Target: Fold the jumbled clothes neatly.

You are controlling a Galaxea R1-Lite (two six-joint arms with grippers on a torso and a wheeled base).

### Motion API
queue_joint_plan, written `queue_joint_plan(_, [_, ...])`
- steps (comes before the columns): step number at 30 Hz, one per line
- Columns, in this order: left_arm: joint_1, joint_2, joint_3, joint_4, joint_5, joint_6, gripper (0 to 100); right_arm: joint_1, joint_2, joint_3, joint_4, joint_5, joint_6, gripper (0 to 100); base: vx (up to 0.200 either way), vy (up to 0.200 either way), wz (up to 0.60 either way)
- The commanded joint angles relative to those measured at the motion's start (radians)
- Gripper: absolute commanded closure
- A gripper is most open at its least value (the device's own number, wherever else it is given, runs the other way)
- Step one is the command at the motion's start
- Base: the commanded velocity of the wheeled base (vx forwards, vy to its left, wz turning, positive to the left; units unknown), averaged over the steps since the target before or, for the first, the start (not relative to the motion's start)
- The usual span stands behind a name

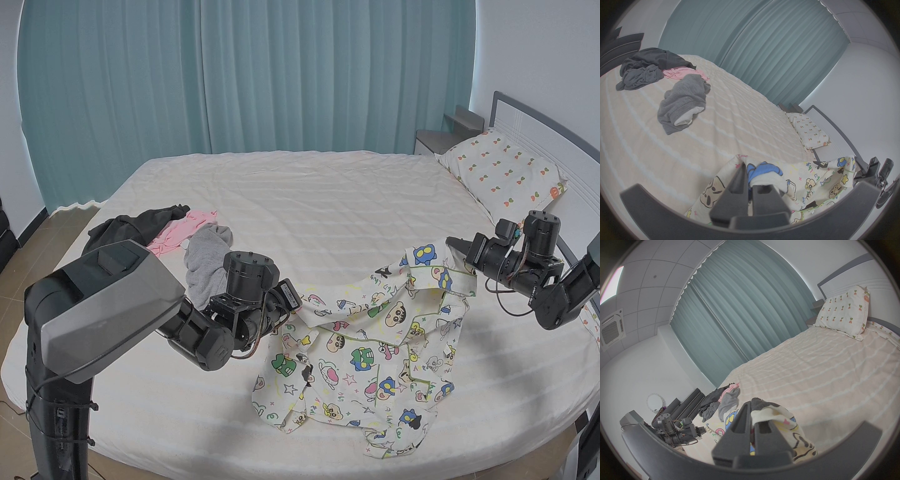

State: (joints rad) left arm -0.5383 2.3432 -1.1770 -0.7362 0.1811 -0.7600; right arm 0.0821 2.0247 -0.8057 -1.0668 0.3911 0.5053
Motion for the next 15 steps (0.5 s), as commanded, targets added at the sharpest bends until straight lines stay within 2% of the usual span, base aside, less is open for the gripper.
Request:
queue_joint_plan(1, [0.014, 0.077, -0.042, 0.008, 0.001, 0.002, 100, 0.010, 0.160, -0.041, -0.071, -0.035, 0.002, 100, 0.000, 0.000, 0.00])
queue_joint_plan(6, [0.040, 0.133, -0.108, 0.011, 0.018, 0.002, 100, 0.019, 0.249, -0.092, -0.078, -0.078, 0.002, 100, 0.000, 0.000, 0.00])
queue_joint_plan(7, [0.052, 0.163, -0.142, 0.026, 0.035, 0.004, 100, 0.027, 0.299, -0.130, -0.079, -0.107, 0.002, 100, 0.000, 0.000, 0.00])
queue_joint_plan(11, [0.067, 0.212, -0.227, 0.070, 0.086, 0.007, 100, 0.030, 0.364, -0.193, -0.079, -0.132, 0.012, 100, 0.000, 0.000, 0.00])
queue_joint_plan(15, [0.098, 0.274, -0.339, 0.116, 0.127, 0.007, 100, 0.042, 0.433, -0.290, -0.076, -0.184, 0.018, 100, 0.000, 0.000, 0.00])
